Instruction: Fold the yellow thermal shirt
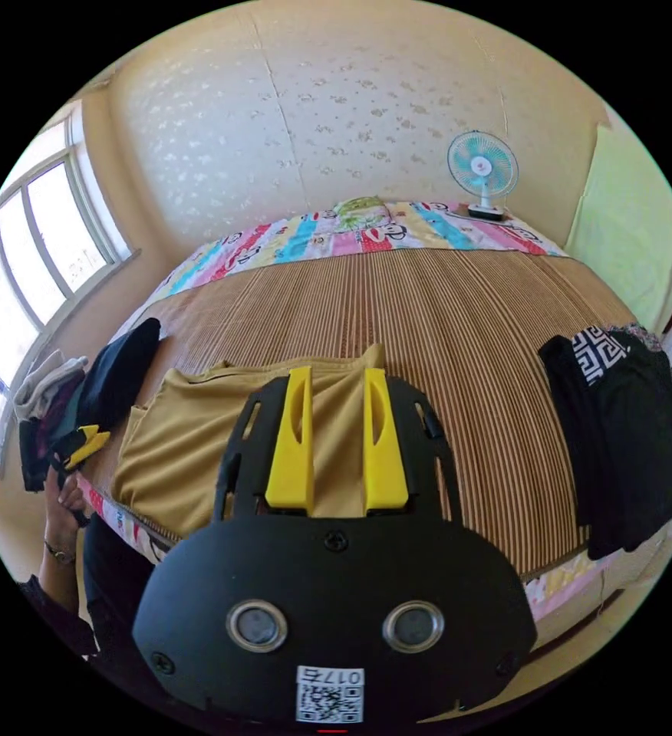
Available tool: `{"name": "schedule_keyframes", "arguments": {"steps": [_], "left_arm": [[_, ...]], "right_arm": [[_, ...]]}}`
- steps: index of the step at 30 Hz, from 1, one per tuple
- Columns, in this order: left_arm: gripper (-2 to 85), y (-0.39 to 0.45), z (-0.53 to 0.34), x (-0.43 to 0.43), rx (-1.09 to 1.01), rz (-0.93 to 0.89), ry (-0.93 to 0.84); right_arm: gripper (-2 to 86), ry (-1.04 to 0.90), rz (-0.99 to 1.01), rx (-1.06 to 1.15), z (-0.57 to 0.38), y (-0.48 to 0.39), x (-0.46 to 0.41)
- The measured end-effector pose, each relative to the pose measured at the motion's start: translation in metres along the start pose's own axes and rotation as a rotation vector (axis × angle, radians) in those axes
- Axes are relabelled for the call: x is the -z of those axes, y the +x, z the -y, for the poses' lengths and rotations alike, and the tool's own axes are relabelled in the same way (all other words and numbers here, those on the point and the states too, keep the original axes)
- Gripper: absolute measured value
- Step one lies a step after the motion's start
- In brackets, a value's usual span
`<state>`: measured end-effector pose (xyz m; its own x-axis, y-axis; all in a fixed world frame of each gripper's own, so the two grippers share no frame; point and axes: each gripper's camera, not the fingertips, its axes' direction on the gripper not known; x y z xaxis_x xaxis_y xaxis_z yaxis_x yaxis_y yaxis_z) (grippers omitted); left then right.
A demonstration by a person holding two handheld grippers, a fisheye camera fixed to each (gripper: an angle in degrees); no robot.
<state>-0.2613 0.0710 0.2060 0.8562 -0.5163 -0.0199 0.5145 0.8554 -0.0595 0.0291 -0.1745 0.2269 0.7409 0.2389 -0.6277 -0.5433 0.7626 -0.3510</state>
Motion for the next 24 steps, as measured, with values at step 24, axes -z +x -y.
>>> {"name": "schedule_keyframes", "arguments": {"steps": [24], "left_arm": [[6.4, 0.282, -0.078, -0.158, -0.561, -0.262, -0.079]], "right_arm": [[2.7, 0.085, 0.321, -0.256, -0.133, 0.17, 0.034]]}}
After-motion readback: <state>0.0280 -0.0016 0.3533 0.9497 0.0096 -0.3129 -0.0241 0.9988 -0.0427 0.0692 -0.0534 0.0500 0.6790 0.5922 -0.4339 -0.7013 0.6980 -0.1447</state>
